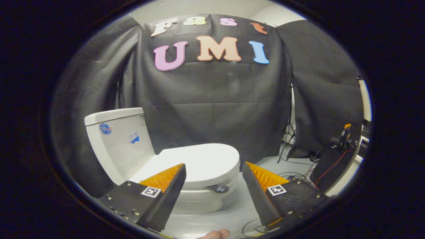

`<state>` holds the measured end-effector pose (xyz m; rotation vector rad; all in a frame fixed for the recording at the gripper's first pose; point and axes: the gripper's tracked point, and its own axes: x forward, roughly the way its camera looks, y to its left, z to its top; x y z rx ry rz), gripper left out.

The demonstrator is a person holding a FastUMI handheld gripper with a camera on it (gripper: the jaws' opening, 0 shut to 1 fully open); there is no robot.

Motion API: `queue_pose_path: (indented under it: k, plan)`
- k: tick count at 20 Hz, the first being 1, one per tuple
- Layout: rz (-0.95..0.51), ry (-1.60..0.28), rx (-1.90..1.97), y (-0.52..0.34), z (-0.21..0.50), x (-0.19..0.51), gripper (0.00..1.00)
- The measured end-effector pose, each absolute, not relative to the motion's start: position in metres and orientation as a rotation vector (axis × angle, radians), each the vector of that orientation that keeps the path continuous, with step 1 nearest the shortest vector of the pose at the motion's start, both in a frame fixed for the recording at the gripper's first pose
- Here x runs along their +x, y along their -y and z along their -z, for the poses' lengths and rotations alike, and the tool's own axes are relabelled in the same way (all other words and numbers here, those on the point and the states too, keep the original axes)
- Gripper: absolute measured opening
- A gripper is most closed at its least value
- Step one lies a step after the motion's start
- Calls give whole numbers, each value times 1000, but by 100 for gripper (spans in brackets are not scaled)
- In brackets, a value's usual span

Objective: Open the toilet lid.

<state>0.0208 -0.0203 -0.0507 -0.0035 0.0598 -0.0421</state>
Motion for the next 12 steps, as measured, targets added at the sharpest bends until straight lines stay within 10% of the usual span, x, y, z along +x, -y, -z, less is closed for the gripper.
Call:
queue_pose_path:
  k: [12]
  plan:
    - [37, -95, 60, 30, 113, 72, 100]
